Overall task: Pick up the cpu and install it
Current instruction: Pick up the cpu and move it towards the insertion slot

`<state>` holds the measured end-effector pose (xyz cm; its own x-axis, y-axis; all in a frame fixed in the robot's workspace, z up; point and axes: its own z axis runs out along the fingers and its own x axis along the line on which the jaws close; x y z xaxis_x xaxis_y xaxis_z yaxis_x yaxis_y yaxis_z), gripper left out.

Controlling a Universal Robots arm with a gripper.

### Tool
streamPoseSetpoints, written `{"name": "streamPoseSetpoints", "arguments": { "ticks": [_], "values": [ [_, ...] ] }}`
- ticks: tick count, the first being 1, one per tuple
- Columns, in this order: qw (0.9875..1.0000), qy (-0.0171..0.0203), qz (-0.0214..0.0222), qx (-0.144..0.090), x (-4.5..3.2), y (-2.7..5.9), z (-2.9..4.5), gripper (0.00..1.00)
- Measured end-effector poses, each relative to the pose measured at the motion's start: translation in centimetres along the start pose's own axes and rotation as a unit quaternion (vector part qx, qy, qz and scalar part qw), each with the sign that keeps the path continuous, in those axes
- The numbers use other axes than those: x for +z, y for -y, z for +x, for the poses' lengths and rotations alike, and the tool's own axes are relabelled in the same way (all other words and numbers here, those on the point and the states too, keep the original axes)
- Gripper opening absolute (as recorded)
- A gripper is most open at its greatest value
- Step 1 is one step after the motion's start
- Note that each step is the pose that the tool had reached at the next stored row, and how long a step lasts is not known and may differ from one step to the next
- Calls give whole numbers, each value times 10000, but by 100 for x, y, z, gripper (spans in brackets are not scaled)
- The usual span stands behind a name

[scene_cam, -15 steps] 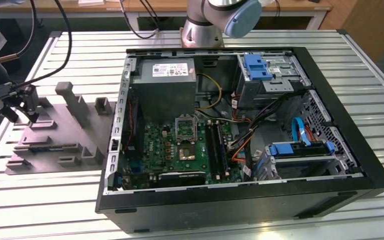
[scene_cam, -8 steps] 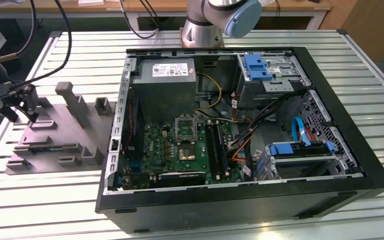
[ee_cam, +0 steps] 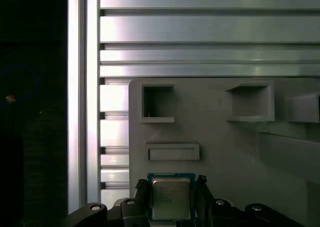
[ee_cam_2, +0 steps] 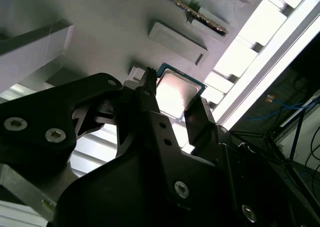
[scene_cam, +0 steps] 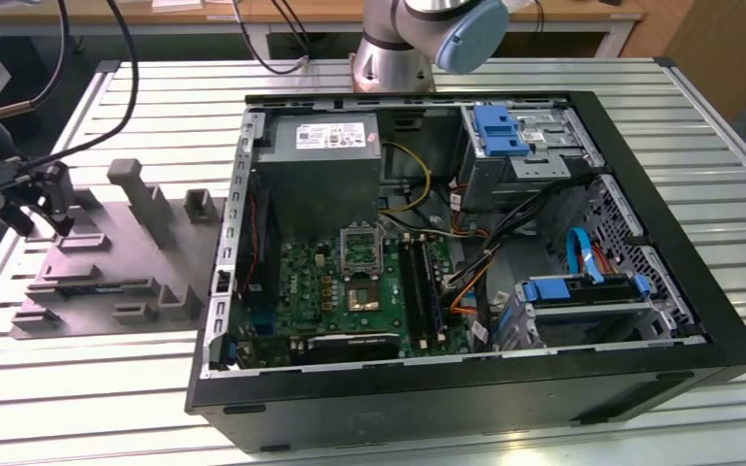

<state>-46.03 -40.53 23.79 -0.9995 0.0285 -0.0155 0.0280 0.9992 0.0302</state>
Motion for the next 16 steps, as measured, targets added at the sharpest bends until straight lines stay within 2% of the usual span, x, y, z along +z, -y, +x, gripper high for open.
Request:
{"name": "streamPoseSetpoints", "arguments": {
  "ticks": [16],
  "values": [
    [10000, 0, 0, 0, -40, -1, -1, 47]
  ]
}}
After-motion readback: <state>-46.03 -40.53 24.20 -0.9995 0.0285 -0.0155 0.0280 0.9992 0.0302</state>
